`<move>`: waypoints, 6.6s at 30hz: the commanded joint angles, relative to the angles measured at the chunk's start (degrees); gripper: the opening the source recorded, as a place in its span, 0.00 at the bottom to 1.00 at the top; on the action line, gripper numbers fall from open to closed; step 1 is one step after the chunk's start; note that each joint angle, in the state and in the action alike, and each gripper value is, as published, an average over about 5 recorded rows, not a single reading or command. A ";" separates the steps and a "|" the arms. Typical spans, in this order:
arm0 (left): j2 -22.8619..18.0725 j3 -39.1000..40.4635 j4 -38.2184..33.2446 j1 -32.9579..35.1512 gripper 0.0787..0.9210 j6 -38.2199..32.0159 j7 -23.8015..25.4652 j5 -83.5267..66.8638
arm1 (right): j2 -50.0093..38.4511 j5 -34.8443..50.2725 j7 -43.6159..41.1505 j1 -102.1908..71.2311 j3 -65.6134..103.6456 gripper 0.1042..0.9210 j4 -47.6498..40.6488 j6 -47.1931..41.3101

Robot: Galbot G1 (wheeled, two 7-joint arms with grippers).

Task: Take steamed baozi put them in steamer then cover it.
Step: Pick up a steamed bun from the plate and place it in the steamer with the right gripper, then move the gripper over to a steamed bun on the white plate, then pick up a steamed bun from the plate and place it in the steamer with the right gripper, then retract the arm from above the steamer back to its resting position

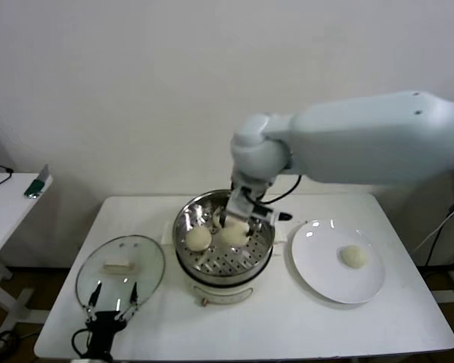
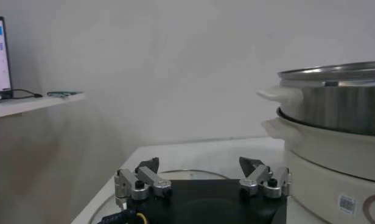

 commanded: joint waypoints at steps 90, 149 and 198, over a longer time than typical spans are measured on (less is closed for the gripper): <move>-0.10 0.98 4.13 -1.79 0.88 0.22 0.16 1.78 | -31.05 0.80 3.33 -39.87 15.89 0.64 -37.86 -12.41; 0.69 0.19 1.26 -0.97 0.88 0.75 0.84 0.68 | -2.16 33.27 17.34 -12.31 -6.26 0.71 -14.34 -29.29; 4.76 -0.32 1.51 -4.98 0.88 2.37 -16.43 28.24 | -20.48 15.39 48.77 -143.11 129.42 0.88 -4.93 10.10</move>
